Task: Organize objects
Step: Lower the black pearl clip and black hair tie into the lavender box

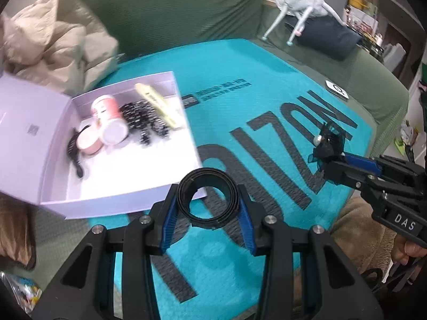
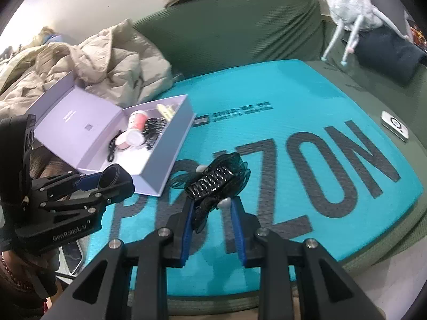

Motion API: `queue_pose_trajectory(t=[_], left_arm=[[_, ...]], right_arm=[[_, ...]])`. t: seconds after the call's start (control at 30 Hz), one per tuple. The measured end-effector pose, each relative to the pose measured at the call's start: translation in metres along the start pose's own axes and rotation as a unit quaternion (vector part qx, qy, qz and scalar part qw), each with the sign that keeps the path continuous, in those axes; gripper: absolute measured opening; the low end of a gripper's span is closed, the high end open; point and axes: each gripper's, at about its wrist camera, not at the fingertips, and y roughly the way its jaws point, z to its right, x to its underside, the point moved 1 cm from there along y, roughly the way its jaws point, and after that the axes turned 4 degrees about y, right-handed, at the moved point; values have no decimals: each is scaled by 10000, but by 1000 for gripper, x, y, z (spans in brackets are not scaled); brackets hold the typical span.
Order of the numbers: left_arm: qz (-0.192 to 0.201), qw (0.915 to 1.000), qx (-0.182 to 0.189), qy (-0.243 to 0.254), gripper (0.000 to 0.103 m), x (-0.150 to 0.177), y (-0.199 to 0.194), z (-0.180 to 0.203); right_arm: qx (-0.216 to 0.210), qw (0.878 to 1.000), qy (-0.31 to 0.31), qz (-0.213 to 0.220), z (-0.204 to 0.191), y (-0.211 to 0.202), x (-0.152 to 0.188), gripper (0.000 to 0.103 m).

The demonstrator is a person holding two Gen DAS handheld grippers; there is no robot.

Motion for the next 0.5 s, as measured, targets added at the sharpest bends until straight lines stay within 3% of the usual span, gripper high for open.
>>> queue_pose_trajectory(t=[0.5], left_arm=[[161,9978,-406,-490,39,25,-40,-49]], right_arm=[[-408,9968,-677,-140,-68,3,6,26]])
